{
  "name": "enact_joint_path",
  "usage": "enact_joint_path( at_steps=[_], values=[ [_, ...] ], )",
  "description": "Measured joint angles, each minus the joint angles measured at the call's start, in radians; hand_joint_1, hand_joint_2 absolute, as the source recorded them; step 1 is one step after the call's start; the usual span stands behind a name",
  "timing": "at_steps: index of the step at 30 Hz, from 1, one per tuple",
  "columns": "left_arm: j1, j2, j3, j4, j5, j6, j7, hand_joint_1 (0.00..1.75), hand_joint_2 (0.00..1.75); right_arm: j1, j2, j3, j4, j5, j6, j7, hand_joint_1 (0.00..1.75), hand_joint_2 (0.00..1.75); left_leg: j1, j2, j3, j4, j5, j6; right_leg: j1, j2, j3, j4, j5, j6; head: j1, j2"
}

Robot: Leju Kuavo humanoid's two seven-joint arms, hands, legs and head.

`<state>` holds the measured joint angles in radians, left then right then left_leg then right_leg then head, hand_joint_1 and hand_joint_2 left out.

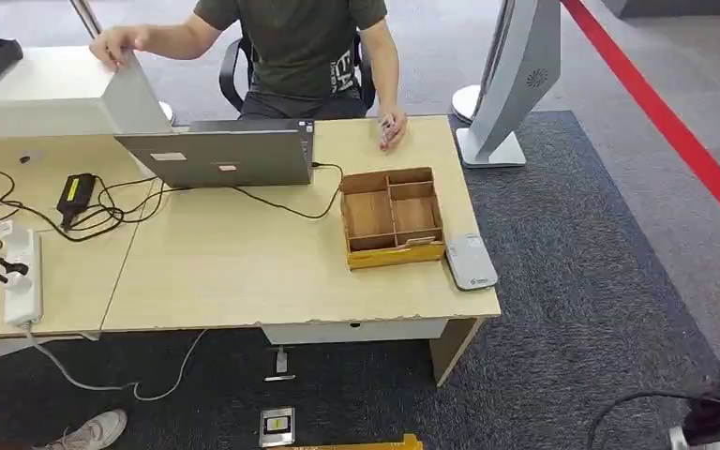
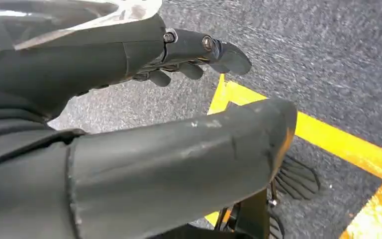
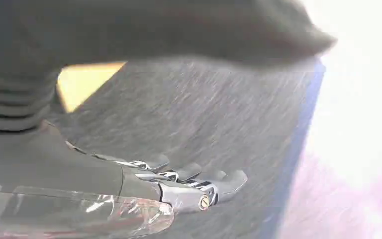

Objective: Pass the card to the sensor for recognition and then transmit it.

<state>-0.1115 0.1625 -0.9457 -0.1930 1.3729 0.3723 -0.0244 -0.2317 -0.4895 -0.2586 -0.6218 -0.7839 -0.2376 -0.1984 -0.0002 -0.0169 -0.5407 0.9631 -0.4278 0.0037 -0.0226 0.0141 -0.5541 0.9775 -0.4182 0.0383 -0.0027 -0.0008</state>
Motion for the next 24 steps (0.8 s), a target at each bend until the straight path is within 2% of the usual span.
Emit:
enact_joint_path(
  at_steps=[7,11,17,20,21,23,24],
  values=[
    [0.001,0.005,-0.005,0.000,-0.009,-0.022,-0.002,0.00,0.00,-0.151,-0.073,0.125,0.048,0.069,0.069,-0.072,0.00,1.75,0.000,0.000,-0.001,0.000,0.001,0.000,0.000,0.000,0.000,0.000,0.000,0.000,0.000,0.000],
    [0.002,0.007,-0.014,0.000,-0.021,-0.030,-0.016,0.00,0.00,-0.209,-0.094,0.195,0.062,0.134,0.082,-0.096,0.00,1.75,0.000,-0.001,-0.002,0.000,0.001,0.000,0.000,-0.001,0.000,0.001,0.000,0.000,0.000,0.000],
    [-0.002,0.012,-0.026,0.001,-0.042,-0.038,-0.016,0.00,0.00,-0.240,-0.097,0.338,-0.100,0.442,-0.045,0.064,0.00,1.75,0.000,-0.001,-0.004,0.000,0.001,0.000,0.000,-0.001,-0.001,0.002,0.000,0.000,0.000,0.000],
    [-0.006,0.012,-0.031,0.001,-0.043,-0.039,-0.016,0.00,0.00,-0.260,-0.087,0.429,-0.226,0.691,-0.077,0.192,0.00,1.75,0.000,-0.001,-0.004,0.000,0.002,0.000,0.000,-0.002,-0.001,0.002,0.000,0.000,0.000,0.000],
    [-0.006,0.012,-0.032,0.001,-0.043,-0.039,-0.016,0.00,0.00,-0.265,-0.082,0.459,-0.272,0.784,-0.079,0.257,0.00,1.75,0.001,-0.002,-0.004,0.000,0.002,0.000,0.001,-0.002,-0.001,0.002,0.000,0.000,0.000,0.000],
    [-0.006,0.012,-0.037,0.001,-0.045,-0.042,-0.015,0.00,0.00,-0.276,-0.065,0.518,-0.374,0.979,-0.065,0.378,0.00,1.75,0.001,-0.002,-0.004,0.000,0.002,-0.001,0.001,-0.003,-0.001,0.002,0.000,0.000,0.000,0.000],
    [-0.007,0.012,-0.039,0.001,-0.047,-0.049,-0.015,0.00,0.00,-0.283,-0.056,0.543,-0.413,1.051,-0.050,0.414,0.00,1.75,0.001,-0.001,-0.004,0.000,0.002,-0.001,0.001,-0.003,-0.001,0.002,0.001,0.000,0.000,0.000]
  ],
)
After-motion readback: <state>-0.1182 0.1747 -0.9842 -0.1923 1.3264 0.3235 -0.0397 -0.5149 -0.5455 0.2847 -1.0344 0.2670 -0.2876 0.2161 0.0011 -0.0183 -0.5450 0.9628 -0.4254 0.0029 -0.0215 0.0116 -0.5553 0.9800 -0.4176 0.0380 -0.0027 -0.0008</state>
